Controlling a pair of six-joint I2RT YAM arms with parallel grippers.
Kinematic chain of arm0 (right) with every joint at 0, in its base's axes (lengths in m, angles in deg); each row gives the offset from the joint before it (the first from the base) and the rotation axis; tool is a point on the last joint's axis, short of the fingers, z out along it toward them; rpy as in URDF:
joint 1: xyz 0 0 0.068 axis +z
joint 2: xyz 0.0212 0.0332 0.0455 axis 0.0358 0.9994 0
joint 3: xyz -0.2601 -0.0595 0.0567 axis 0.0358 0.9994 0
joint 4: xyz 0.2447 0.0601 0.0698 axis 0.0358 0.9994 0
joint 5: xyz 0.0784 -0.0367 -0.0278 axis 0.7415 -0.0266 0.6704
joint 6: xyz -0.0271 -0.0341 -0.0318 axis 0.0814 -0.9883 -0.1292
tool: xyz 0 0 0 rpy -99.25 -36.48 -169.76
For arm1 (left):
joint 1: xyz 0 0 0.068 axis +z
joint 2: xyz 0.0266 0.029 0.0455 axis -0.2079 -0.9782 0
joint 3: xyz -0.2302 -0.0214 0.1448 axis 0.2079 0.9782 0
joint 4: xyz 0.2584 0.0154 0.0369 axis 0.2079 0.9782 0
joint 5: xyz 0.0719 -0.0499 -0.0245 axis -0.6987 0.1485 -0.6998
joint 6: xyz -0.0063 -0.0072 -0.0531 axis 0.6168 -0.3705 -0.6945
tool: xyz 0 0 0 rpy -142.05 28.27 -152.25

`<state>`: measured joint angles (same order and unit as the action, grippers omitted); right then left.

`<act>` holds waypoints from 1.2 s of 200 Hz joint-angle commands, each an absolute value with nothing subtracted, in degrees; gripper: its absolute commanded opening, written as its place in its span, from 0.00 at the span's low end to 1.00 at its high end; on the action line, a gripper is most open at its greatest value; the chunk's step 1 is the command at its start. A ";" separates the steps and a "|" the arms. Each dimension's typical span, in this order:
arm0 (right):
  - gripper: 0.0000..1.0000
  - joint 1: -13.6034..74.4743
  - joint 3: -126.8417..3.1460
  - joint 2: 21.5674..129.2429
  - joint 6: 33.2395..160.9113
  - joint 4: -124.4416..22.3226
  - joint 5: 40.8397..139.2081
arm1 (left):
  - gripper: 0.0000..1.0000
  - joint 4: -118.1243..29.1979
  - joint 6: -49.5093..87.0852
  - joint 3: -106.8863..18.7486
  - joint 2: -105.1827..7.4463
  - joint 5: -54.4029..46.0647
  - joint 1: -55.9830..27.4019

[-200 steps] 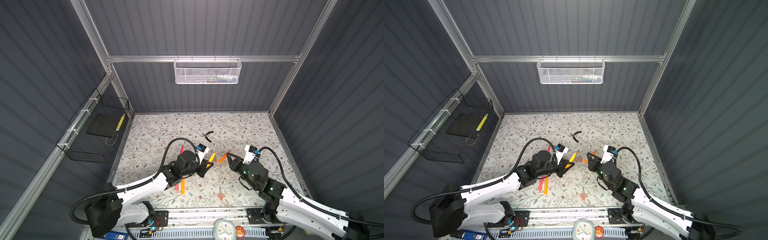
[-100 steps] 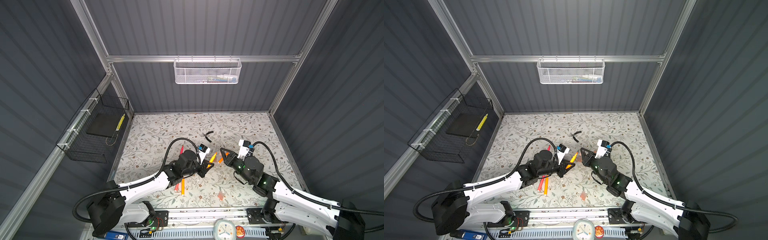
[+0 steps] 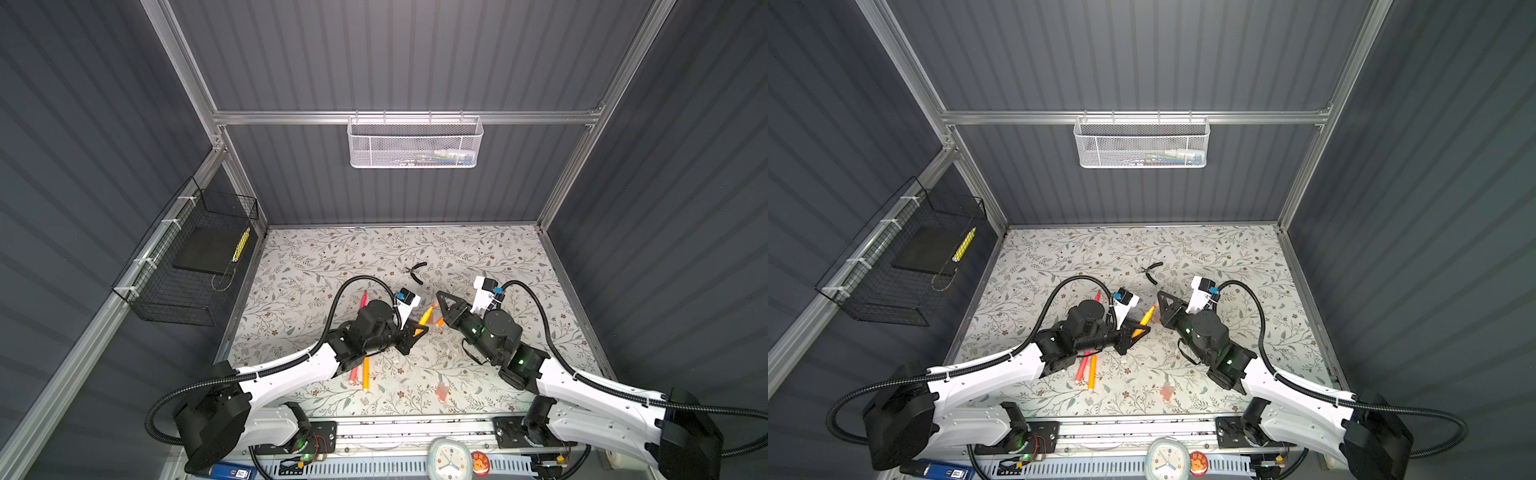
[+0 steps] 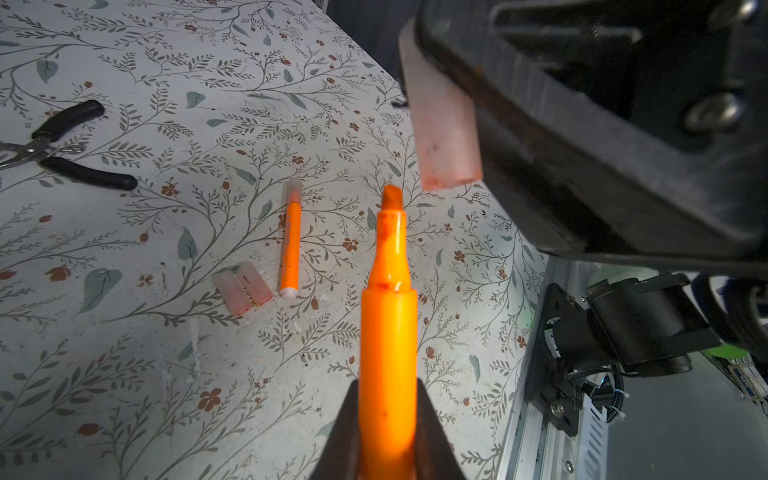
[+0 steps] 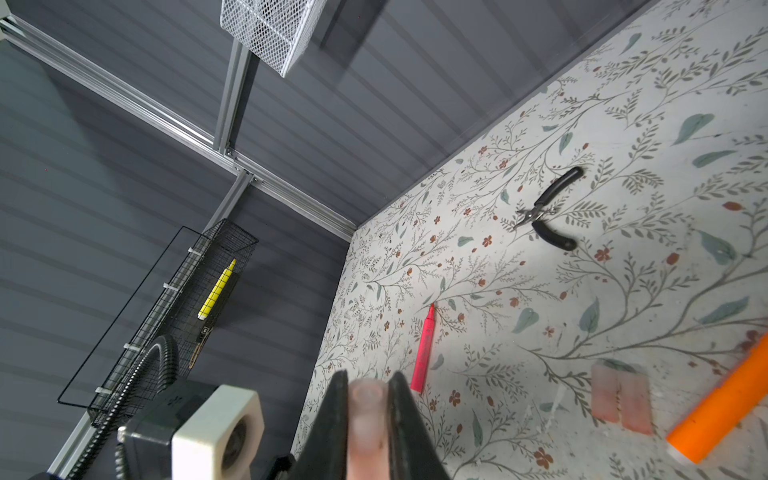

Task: Insert the pens into the pen caps
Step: 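Lift the pink cap and carry it above the highlighter tip, then lower the pink cap onto the highlighter tip held by the left gripper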

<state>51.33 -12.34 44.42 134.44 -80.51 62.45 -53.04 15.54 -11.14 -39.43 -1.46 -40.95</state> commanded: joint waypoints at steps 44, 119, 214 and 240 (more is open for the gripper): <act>0.00 51.23 -12.85 46.98 134.61 -85.45 61.18 | 0.00 -53.60 16.85 -12.28 -38.27 -0.44 -41.35; 0.00 51.27 -12.22 48.44 135.16 -87.42 61.74 | 0.00 -53.86 16.60 -11.91 -37.65 -0.55 -41.26; 0.00 53.11 -5.13 51.40 139.32 -98.41 65.23 | 0.00 -55.46 14.91 -10.78 -36.78 -1.04 -41.28; 0.00 54.11 -5.26 51.25 138.66 -98.81 65.07 | 0.00 -56.44 14.06 -10.44 -36.95 -0.48 -41.24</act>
